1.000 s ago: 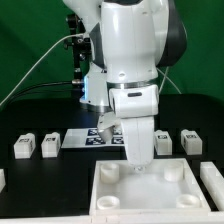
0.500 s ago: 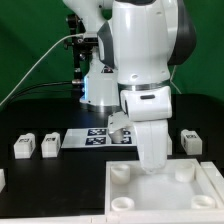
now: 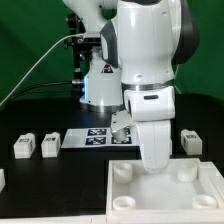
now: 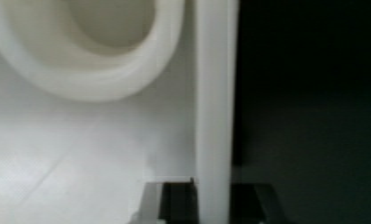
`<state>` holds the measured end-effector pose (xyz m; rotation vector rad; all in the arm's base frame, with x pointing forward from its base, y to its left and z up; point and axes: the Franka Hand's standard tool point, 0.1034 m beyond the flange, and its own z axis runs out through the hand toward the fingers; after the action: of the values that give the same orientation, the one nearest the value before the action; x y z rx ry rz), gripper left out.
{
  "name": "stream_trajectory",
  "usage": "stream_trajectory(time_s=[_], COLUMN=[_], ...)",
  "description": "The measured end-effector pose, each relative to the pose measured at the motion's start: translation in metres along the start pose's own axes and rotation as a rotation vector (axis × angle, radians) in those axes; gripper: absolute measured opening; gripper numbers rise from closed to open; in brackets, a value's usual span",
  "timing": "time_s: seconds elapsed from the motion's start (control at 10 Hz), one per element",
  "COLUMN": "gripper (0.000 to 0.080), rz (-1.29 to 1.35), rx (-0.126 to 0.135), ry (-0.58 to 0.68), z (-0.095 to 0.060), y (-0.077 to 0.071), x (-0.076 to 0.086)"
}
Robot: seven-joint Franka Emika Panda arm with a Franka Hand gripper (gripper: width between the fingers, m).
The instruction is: Assemble one leg
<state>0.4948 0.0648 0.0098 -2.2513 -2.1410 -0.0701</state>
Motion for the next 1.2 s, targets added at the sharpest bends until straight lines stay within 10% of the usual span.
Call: stream_trajectory(time_s=[0.3, 0.5, 1.2], gripper=[0.0254, 0.0589, 0.0648], rz=[0.002, 0.002, 0.005], rx=[0.0, 0.0, 0.0], ry=[0.0, 0.0, 0.0], z=[0.0001, 0.0001, 0.0001], y=[0.0001, 0.0001, 0.0003], x=[-0.0007, -0.0011, -0.0022])
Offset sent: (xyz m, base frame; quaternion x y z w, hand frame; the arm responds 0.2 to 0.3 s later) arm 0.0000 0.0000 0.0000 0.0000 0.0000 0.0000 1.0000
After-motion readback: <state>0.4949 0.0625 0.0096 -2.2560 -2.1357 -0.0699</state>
